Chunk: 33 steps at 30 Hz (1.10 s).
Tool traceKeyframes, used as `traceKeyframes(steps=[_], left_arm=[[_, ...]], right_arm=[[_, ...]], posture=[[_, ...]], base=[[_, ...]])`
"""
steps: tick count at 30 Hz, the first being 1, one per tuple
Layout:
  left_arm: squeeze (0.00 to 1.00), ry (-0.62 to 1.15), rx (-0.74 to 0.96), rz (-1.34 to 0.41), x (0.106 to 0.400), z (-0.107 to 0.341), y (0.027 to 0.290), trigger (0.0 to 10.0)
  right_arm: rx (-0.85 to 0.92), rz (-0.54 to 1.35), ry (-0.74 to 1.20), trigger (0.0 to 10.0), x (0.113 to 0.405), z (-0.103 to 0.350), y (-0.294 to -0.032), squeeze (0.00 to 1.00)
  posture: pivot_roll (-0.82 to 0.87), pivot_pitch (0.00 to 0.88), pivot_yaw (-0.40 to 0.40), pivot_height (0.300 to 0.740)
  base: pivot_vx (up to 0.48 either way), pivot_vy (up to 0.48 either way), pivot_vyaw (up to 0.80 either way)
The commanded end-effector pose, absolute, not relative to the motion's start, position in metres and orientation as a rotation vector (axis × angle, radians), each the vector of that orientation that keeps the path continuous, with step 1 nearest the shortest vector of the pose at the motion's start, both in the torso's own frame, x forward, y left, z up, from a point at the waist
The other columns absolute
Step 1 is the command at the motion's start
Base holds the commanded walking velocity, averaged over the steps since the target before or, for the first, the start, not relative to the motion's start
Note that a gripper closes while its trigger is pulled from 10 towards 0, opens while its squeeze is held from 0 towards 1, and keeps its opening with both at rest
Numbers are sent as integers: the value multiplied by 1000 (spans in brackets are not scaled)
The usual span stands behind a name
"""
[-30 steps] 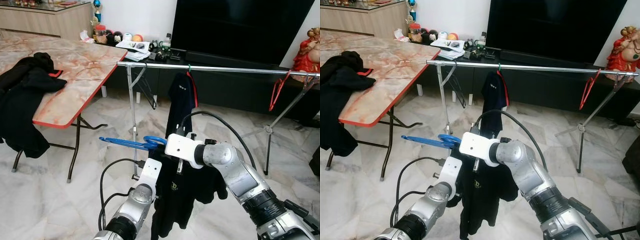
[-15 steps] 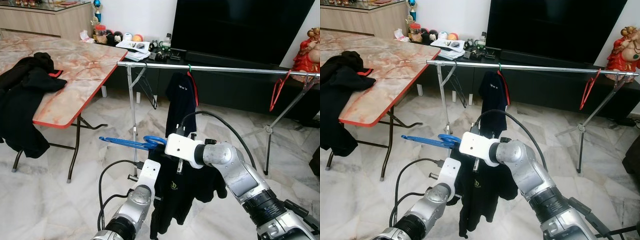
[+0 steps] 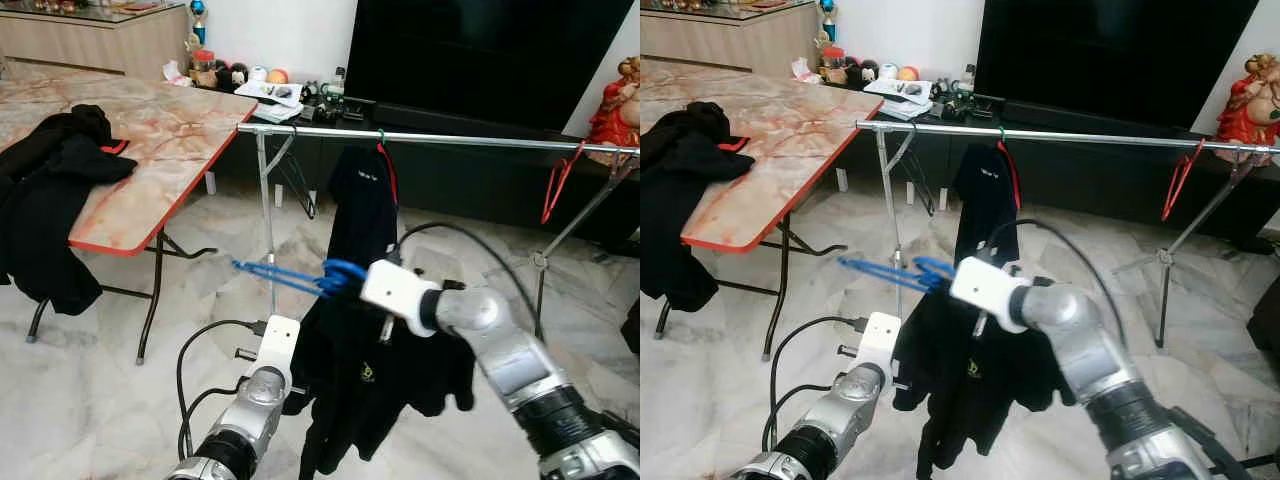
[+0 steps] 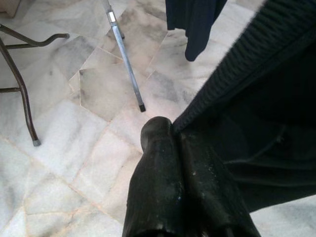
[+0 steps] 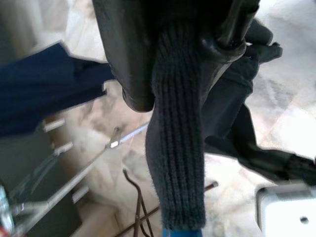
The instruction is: Hang hanger
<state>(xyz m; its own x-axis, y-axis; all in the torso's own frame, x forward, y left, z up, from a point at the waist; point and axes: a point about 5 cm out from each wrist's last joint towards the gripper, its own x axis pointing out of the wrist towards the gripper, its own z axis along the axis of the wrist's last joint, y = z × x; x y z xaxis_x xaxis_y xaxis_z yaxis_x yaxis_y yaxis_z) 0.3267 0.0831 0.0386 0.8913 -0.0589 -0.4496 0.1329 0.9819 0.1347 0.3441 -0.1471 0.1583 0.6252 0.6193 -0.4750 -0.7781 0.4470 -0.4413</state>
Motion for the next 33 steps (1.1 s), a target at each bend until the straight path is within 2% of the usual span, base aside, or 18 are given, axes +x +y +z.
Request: traceKeyframes(steps=[1, 7, 8, 9, 17, 26, 28, 30, 33], left_arm=[[0, 472, 156, -87, 327, 38, 86, 0], [0, 475, 154, -111, 326, 38, 80, 0], [0, 475, 153, -115, 326, 38, 79, 0], [0, 475, 153, -115, 326, 38, 79, 0], [0, 475, 162, -130, 325, 39, 79, 0], [0, 478, 166, -139, 325, 38, 78, 0], [0, 480, 166, -144, 324, 38, 77, 0], [0, 481, 170, -152, 324, 38, 77, 0], [0, 484, 193, -168, 324, 37, 77, 0]], right_arm=[[-588, 826, 239, 0, 345, 166, -170, 0], [-430, 893, 269, 0, 328, 154, -199, 0], [-417, 900, 323, 0, 321, 145, -213, 0], [-417, 900, 323, 0, 321, 145, -213, 0], [-549, 982, 647, 0, 282, 102, -271, 0], [-530, 971, 680, 0, 279, 104, -285, 0], [-566, 969, 698, 0, 279, 103, -288, 0], [-683, 907, 741, 0, 282, 97, -295, 0], [-718, 814, 690, 0, 291, 99, -297, 0]], posture=[[12, 0, -113, 740], [7, 0, -110, 740], [7, 0, -108, 740], [7, 0, -108, 740], [-2, 0, -103, 740], [-3, 0, -103, 740], [-2, 0, -103, 740], [-3, 0, -102, 740], [0, 0, -99, 740]], base=[[0, 0, 0], [0, 0, 0], [0, 0, 0], [0, 0, 0], [0, 0, 0], [0, 0, 0], [0, 0, 0], [0, 0, 0], [0, 0, 0]])
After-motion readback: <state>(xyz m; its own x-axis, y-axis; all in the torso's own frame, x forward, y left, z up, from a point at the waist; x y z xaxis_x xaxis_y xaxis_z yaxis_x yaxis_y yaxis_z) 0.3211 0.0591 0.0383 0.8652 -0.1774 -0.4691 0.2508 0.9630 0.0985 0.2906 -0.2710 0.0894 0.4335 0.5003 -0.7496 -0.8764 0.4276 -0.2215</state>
